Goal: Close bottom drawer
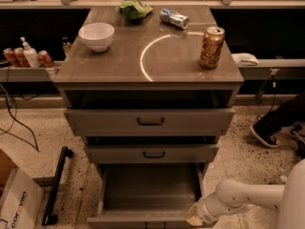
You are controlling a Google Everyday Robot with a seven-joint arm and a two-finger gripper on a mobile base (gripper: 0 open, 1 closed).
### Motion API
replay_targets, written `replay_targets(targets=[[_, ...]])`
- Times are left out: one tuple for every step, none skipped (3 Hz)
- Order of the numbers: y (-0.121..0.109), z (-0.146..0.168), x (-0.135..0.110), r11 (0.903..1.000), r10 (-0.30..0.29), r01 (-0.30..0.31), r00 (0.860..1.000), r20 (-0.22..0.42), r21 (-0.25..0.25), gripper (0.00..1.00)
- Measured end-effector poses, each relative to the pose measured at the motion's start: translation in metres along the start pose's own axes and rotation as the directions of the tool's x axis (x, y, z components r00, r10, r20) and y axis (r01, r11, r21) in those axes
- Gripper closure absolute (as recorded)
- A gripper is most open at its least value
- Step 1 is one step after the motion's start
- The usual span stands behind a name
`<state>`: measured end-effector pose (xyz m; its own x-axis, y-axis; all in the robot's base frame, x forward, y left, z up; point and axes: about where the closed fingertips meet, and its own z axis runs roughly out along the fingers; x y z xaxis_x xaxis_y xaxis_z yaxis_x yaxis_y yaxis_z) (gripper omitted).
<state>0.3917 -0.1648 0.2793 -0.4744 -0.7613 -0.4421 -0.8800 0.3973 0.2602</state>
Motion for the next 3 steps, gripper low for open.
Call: replay_targets(targets=[[-0.004,0.014,0.013,0.9995,0.032,-0.031,0.999,0.016,-0.01,1.0],[-0.009,0.031,0.028,0.9971,0.072,-0.071,0.997,0.04,-0.027,1.0],[-0.013,0.041,0.038,0.9944,0.101,-0.099,0.993,0.054,-0.038,1.0]])
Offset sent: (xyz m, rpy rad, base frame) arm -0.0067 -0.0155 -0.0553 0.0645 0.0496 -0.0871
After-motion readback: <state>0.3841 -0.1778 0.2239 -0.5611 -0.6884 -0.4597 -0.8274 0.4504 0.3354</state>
